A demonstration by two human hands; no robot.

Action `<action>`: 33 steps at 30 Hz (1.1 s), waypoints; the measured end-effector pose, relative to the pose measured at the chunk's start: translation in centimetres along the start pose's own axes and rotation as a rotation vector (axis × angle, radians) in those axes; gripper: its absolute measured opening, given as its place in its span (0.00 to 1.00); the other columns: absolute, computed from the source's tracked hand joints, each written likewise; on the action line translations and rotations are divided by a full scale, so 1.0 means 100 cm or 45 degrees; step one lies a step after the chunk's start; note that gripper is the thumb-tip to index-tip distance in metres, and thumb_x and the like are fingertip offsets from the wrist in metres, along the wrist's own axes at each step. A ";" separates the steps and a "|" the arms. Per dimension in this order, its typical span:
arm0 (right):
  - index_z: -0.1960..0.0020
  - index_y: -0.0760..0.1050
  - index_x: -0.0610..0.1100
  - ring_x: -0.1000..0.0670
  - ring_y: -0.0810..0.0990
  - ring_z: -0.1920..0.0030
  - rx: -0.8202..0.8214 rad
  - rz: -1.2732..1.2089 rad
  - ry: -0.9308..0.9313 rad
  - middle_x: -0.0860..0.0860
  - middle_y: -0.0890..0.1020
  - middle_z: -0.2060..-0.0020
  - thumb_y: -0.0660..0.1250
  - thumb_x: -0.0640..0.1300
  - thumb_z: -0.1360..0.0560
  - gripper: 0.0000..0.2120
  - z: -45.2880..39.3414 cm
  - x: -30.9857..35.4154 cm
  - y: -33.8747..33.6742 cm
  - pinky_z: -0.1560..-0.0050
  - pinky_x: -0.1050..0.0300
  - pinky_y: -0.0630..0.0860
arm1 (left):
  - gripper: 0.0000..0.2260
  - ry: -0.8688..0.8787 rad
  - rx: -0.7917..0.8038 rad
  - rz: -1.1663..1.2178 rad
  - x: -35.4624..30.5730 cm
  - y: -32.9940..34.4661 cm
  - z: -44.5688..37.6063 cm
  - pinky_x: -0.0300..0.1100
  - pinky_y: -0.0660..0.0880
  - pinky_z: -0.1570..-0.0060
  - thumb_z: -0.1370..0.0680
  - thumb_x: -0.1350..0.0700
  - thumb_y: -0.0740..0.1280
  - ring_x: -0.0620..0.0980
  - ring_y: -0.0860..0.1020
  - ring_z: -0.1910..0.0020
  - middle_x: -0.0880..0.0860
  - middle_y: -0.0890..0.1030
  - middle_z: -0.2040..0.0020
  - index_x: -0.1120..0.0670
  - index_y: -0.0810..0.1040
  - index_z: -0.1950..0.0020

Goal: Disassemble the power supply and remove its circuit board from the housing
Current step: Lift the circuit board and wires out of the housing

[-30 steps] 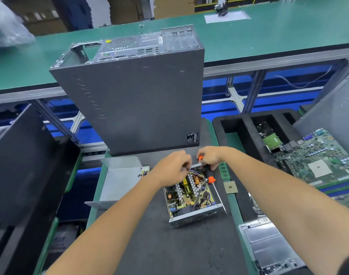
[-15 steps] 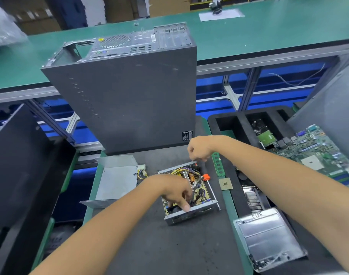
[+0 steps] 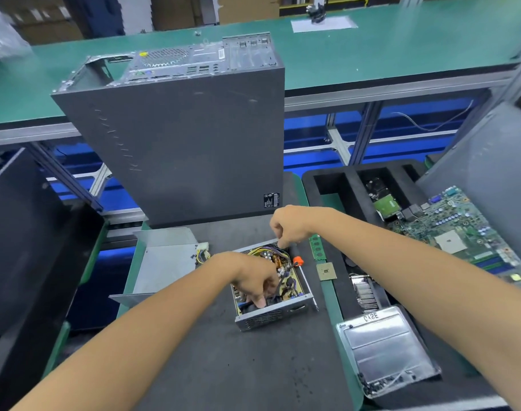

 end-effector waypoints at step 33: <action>0.53 0.70 0.41 0.44 0.81 0.70 0.321 -0.220 0.406 0.44 0.77 0.57 0.73 0.47 0.28 0.15 -0.004 -0.066 0.076 0.68 0.56 0.78 | 0.04 0.077 -0.598 0.006 -0.011 -0.056 0.005 0.39 0.69 0.64 0.25 0.60 0.65 0.47 0.74 0.65 0.49 0.77 0.62 0.52 0.76 0.59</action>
Point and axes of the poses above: each hand's wrist, its own z-axis away from the middle knuckle, its own y-axis out of the palm, x = y × z, the point moved 10 cm from there along -z, towards the middle knuckle
